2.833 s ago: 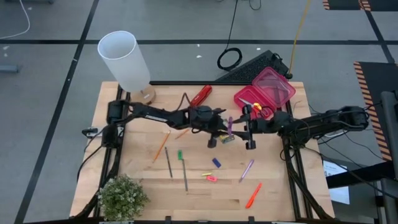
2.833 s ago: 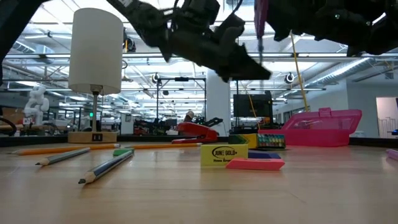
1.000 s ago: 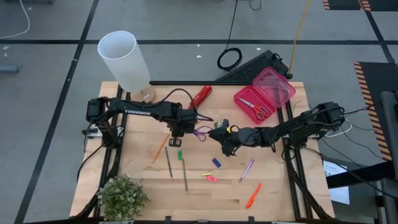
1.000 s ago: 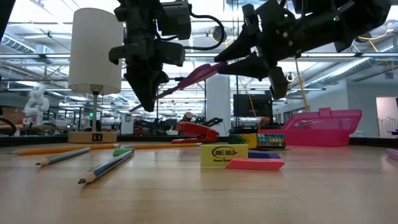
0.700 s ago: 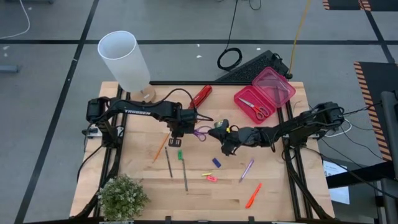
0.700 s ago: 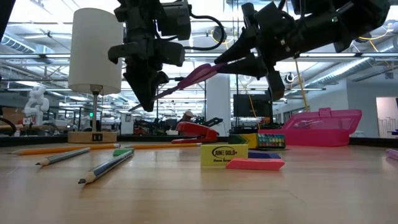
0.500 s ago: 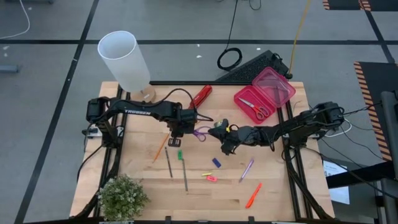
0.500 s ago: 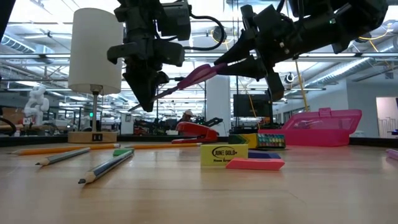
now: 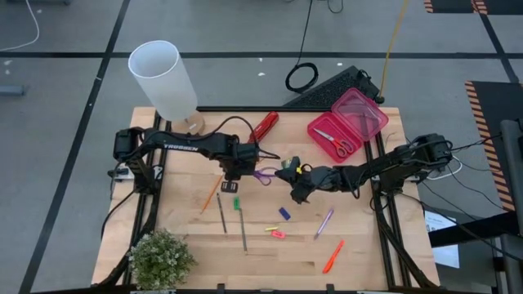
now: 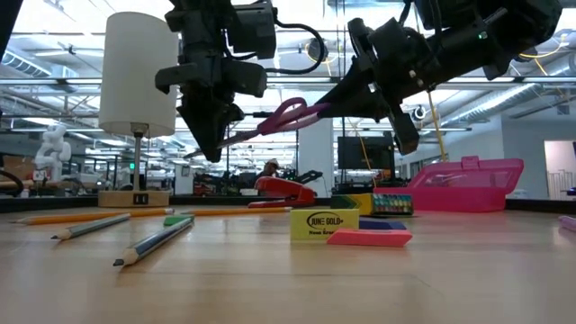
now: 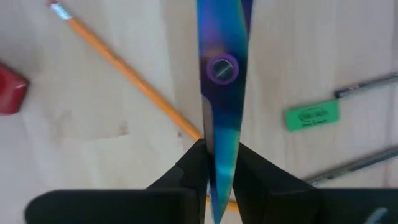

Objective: Pack school essentials
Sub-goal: Put the purple scissors into the pink supply box

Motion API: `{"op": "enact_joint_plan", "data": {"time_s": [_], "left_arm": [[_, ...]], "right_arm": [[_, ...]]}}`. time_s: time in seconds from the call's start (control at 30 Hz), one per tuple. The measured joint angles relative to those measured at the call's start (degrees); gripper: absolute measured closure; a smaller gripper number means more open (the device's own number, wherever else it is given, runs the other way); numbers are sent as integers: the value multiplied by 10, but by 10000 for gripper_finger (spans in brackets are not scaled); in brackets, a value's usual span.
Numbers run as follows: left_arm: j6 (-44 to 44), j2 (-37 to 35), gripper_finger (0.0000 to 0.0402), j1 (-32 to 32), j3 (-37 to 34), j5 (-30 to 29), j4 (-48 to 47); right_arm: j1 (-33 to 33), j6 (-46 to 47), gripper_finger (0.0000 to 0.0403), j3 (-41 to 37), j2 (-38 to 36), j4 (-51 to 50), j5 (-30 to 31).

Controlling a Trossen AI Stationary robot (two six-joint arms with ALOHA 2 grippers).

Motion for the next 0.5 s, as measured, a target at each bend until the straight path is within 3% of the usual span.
{"op": "enact_joint_plan", "data": {"time_s": [0.2,0.33,0.5], "left_arm": [[-36,-1,221,-9,1,-81,7],[-25,-5,146,-18,1,-122,2],[-47,-42,115,-31,1,-123,0]], "right_arm": [[16,55,384,0,0,-46,17],[36,88,384,0,-6,-81,70],[67,125,384,0,-35,-139,151]]}}
